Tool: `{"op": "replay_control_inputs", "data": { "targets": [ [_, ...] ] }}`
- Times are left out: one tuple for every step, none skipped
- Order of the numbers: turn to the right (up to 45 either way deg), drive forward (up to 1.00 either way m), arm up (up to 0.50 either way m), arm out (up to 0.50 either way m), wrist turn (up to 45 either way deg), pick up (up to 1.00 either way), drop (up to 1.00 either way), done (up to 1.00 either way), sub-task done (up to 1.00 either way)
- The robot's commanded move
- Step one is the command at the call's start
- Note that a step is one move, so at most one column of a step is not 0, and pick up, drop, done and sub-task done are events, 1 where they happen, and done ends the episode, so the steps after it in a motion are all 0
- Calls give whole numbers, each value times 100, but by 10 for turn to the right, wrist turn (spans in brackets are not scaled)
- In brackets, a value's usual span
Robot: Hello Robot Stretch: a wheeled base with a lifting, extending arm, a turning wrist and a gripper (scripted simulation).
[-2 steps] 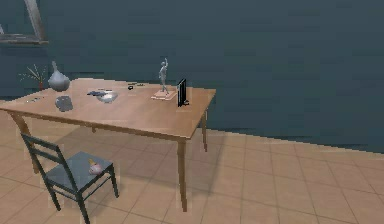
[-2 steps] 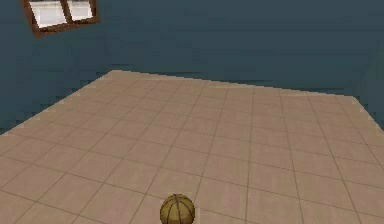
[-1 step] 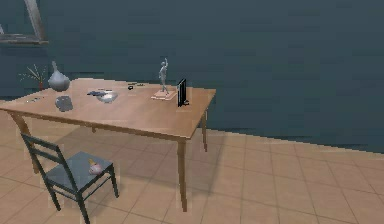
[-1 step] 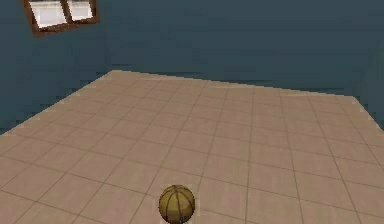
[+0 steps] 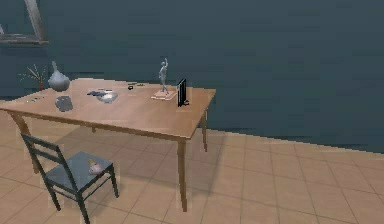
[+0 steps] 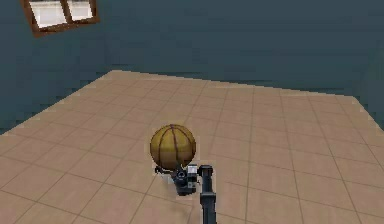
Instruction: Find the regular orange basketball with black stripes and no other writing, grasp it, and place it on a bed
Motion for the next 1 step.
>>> {"op": "replay_control_inputs", "data": {
  "targets": [
    [0, 0, 40, 0, 0, 0, 0, 0, 0]
  ]
}}
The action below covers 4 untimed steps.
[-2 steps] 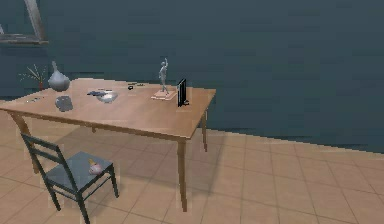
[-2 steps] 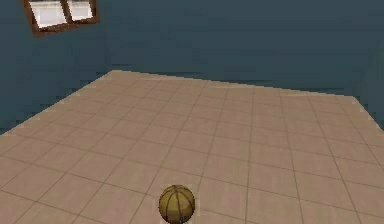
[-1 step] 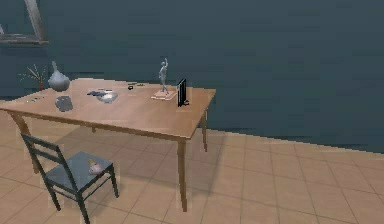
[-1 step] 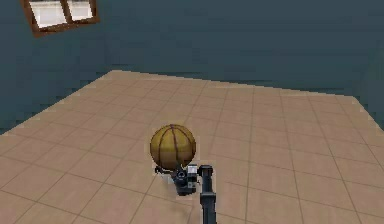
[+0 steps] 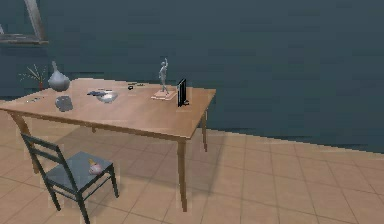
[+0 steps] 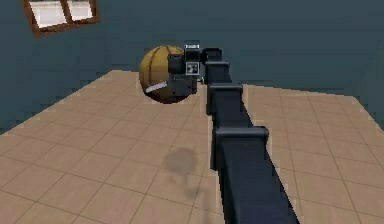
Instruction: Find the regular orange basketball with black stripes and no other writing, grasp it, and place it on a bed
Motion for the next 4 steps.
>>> {"op": "replay_control_inputs", "data": {
  "targets": [
    [0, 0, 0, 0, -450, 0, 0, 0, 0],
    [0, 0, 0, 0, -450, 0, 0, 0, 0],
    [0, 0, 0, 0, -180, 0, 0, 0, 0],
    [0, 0, 0, -36, 0, 0, 0, 0, 0]
  ]
}}
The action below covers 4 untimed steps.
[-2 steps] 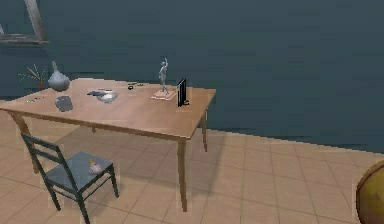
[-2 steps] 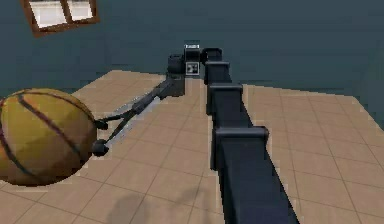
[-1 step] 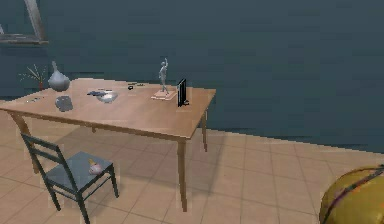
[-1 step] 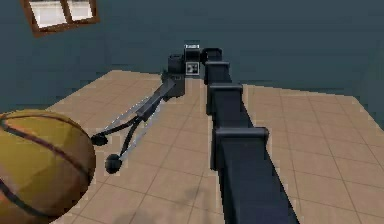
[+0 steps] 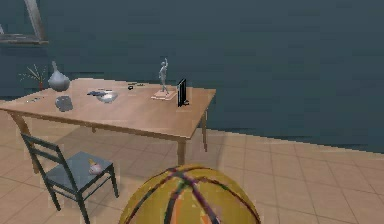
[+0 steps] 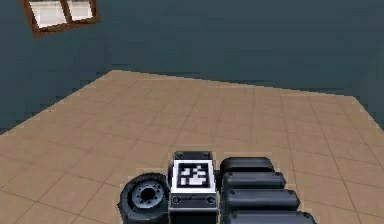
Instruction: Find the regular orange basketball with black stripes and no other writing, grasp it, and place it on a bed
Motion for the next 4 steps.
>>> {"op": "replay_control_inputs", "data": {
  "targets": [
    [-450, 0, 0, 0, 0, 0, 0, 0, 0],
    [-150, 0, 0, 0, 0, 0, 0, 0, 0],
    [0, 60, 0, 0, 0, 0, 0, 0, 0],
    [-450, 0, 0, 0, 0, 0, 0, 0, 0]
  ]
}}
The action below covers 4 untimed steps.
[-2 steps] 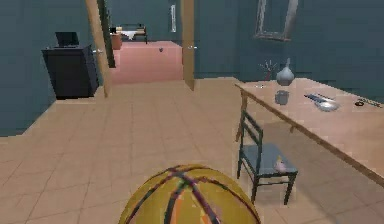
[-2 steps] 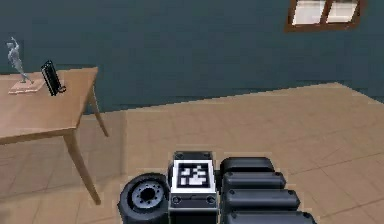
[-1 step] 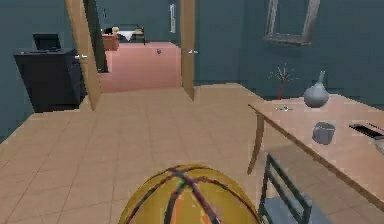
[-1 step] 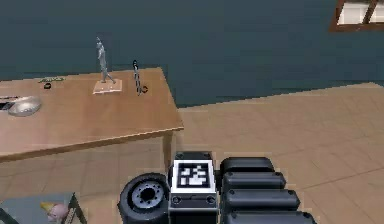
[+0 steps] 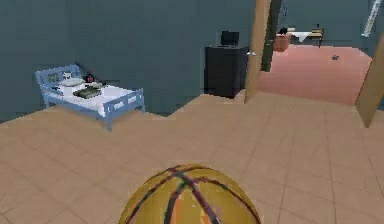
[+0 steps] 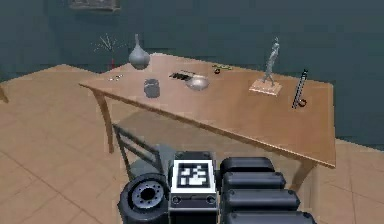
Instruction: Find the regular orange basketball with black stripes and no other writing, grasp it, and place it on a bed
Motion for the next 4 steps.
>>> {"op": "replay_control_inputs", "data": {
  "targets": [
    [-150, 0, 0, 0, 0, 0, 0, 0, 0],
    [0, 60, 0, 0, 0, 0, 0, 0, 0],
    [-330, 0, 0, 0, 0, 0, 0, 0, 0],
    [0, 100, 0, 0, 0, 0, 0, 0, 0]
  ]
}}
